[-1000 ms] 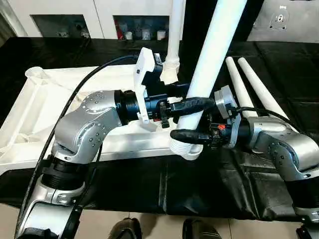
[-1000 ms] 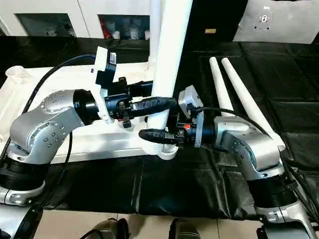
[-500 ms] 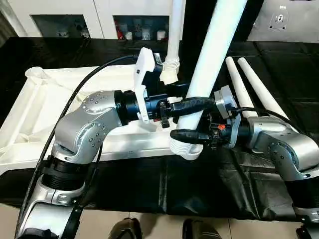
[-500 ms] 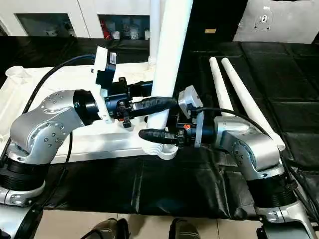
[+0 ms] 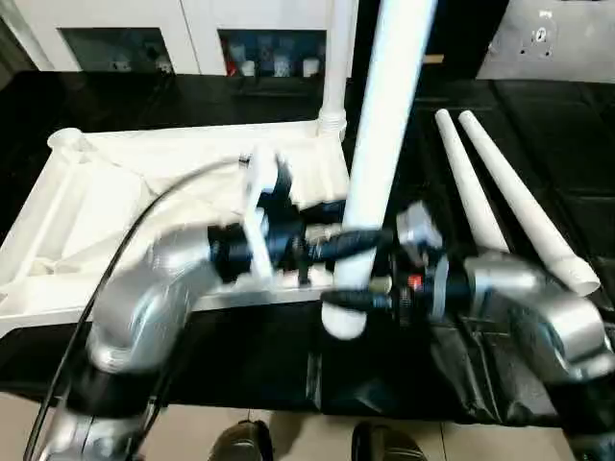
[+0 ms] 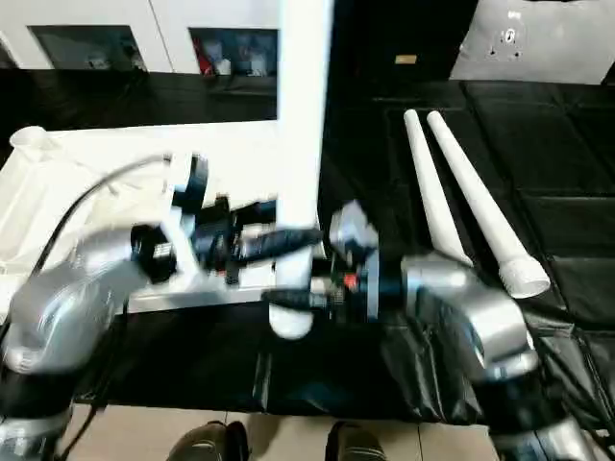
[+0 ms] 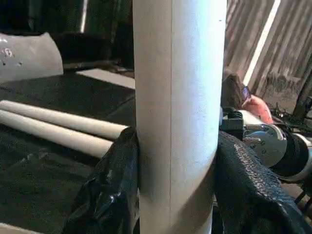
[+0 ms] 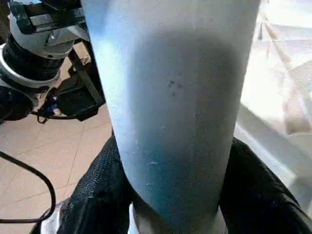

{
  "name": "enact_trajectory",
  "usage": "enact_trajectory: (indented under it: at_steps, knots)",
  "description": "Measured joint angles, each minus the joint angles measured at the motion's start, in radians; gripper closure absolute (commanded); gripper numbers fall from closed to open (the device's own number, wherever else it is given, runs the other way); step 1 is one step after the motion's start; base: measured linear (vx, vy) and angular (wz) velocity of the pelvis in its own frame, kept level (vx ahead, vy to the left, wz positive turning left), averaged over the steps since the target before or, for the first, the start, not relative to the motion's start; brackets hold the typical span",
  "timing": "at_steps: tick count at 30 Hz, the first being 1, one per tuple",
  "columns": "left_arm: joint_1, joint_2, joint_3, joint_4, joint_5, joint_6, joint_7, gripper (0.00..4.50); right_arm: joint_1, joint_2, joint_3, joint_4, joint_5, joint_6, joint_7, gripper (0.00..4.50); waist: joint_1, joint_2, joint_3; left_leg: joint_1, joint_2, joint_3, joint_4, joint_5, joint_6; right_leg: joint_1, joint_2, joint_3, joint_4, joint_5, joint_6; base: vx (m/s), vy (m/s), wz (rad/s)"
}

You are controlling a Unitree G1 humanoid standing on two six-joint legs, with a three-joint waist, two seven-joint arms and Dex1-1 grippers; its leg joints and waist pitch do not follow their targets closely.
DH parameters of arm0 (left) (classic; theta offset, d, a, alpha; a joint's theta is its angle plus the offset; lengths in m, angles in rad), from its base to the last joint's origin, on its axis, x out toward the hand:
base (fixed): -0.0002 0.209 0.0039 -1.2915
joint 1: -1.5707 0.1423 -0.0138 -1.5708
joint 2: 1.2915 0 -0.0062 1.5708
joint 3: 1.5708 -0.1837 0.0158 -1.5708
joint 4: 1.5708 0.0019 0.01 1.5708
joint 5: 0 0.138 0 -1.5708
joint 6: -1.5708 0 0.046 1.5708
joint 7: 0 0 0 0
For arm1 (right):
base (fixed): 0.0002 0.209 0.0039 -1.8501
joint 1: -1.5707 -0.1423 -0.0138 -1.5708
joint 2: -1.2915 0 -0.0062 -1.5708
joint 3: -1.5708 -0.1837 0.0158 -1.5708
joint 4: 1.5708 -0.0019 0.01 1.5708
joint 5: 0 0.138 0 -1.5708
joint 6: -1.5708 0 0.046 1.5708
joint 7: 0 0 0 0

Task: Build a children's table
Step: Pick table leg

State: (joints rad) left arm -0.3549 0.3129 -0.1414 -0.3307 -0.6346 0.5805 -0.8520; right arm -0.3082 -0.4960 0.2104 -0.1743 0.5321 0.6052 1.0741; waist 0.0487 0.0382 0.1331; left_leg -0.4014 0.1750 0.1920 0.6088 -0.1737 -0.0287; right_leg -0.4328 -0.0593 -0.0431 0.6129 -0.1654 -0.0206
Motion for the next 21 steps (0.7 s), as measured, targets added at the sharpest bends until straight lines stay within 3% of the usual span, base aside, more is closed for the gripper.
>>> enact_trajectory:
  at_steps: [5, 8, 21]
  knots:
    - [0.036, 0.002, -0.022, -0.003, 0.005, 0.002, 0.01, 2.62, 0.039, -0.013, 0.015, -0.012, -0.016, -0.002, -0.008, 2.55, -0.008, -0.002, 0.0, 0.0, 0.0, 0.0, 0.0, 0.0, -0.004, 0.0, 0.0, 0.001, -0.001, -0.003, 0.006, 0.0, 0.0, 0.0]
    - [0.029, 0.003, -0.018, 0.0, -0.002, 0.015, 0.01, 1.92, 0.04, -0.013, 0.015, -0.012, -0.017, -0.005, -0.012, 2.55, -0.014, -0.002, 0.0, 0.0, 0.0, 0.0, 0.0, 0.001, -0.003, 0.0, 0.0, 0.001, -0.001, -0.002, 0.006, 0.0, 0.0, 0.0]
    - [0.025, 0.011, 0.009, 0.022, -0.041, 0.038, 0.009, 1.92, 0.044, -0.008, 0.015, -0.018, -0.028, -0.02, -0.036, 2.57, -0.015, -0.002, 0.0, 0.001, 0.0, 0.0, 0.0, 0.002, -0.003, 0.001, 0.0, 0.001, -0.001, 0.002, 0.001, 0.0, 0.0, 0.0]
